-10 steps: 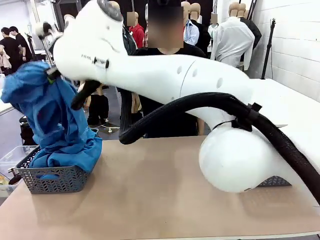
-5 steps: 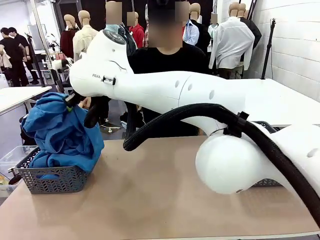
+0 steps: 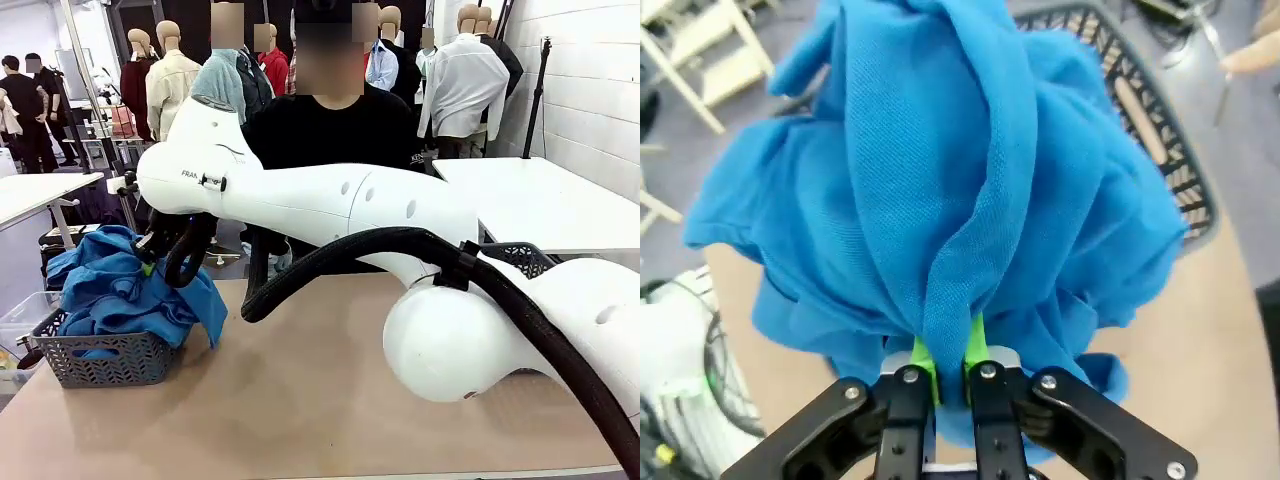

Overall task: Sort the tops and bottoms.
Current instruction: Sort the clothes according to human instructions.

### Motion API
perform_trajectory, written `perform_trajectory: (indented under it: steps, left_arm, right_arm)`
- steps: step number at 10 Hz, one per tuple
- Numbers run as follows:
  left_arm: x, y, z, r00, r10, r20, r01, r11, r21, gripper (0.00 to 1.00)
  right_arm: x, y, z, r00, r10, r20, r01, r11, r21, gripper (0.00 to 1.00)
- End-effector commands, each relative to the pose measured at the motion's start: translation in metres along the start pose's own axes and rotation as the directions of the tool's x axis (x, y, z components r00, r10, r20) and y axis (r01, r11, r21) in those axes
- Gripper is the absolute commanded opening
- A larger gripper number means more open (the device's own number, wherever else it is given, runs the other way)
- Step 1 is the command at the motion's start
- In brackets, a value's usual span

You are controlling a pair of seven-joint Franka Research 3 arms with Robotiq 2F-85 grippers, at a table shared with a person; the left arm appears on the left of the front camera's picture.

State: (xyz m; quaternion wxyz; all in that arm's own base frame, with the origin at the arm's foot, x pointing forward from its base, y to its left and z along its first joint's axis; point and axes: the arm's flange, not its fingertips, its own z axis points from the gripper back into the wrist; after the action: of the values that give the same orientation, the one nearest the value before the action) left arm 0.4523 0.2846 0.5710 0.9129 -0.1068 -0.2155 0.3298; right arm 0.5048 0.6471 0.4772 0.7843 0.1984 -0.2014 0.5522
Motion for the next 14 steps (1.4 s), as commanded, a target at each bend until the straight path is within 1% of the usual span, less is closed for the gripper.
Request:
perform_trajectory:
  steps: [1, 4, 6, 7, 9, 10, 11, 12, 13, 14]
  left_arm:
    - [0.000, 0.002, 0.001, 1.000, -0.005, 0.006, 0.005, 1.000, 0.005, 1.00]
    - [0.000, 0.002, 0.001, 1.000, -0.005, 0.006, 0.005, 1.000, 0.005, 1.00]
    - [0.000, 0.002, 0.001, 1.000, -0.005, 0.006, 0.005, 1.000, 0.005, 1.00]
    - [0.000, 0.002, 0.001, 1.000, -0.005, 0.006, 0.005, 1.000, 0.005, 1.00]
    - [0.000, 0.002, 0.001, 1.000, -0.005, 0.006, 0.005, 1.000, 0.005, 1.00]
    - [0.000, 0.002, 0.001, 1.000, -0.005, 0.006, 0.005, 1.000, 0.005, 1.00]
    - [0.000, 0.002, 0.001, 1.000, -0.005, 0.006, 0.005, 1.000, 0.005, 1.00]
    - [0.000, 0.002, 0.001, 1.000, -0.005, 0.006, 0.005, 1.000, 0.005, 1.00]
    - [0.000, 0.002, 0.001, 1.000, -0.005, 0.006, 0.005, 1.000, 0.005, 1.00]
    - [0.000, 0.002, 0.001, 1.000, -0.005, 0.006, 0.005, 1.000, 0.005, 1.00]
  right_arm:
    - [0.250, -0.071, -0.064, 0.999, 0.045, -0.014, -0.045, 0.999, 0.029, 0.00]
    - [0.253, -0.066, -0.059, 0.999, 0.044, -0.009, -0.044, 0.999, -0.004, 0.57]
    - [0.253, -0.065, -0.049, 0.999, 0.038, -0.005, -0.038, 0.999, -0.026, 0.94]
    - [0.254, -0.061, -0.041, 0.999, 0.044, -0.006, -0.045, 0.999, -0.027, 1.00]
    - [0.252, -0.051, -0.011, 0.997, 0.071, 0.005, -0.071, 0.997, -0.038, 1.00]
    - [0.250, -0.040, 0.008, 0.994, 0.110, 0.013, -0.109, 0.993, -0.035, 1.00]
    - [0.246, -0.032, 0.024, 0.993, 0.118, 0.018, -0.117, 0.992, -0.046, 1.00]
    - [0.237, -0.026, 0.048, 0.993, 0.116, 0.004, -0.115, 0.990, -0.078, 1.00]
    - [0.222, -0.020, 0.089, 0.995, 0.100, -0.013, -0.101, 0.985, -0.142, 1.00]
    - [0.202, -0.008, 0.149, 0.996, 0.089, 0.020, -0.081, 0.965, -0.249, 1.00]
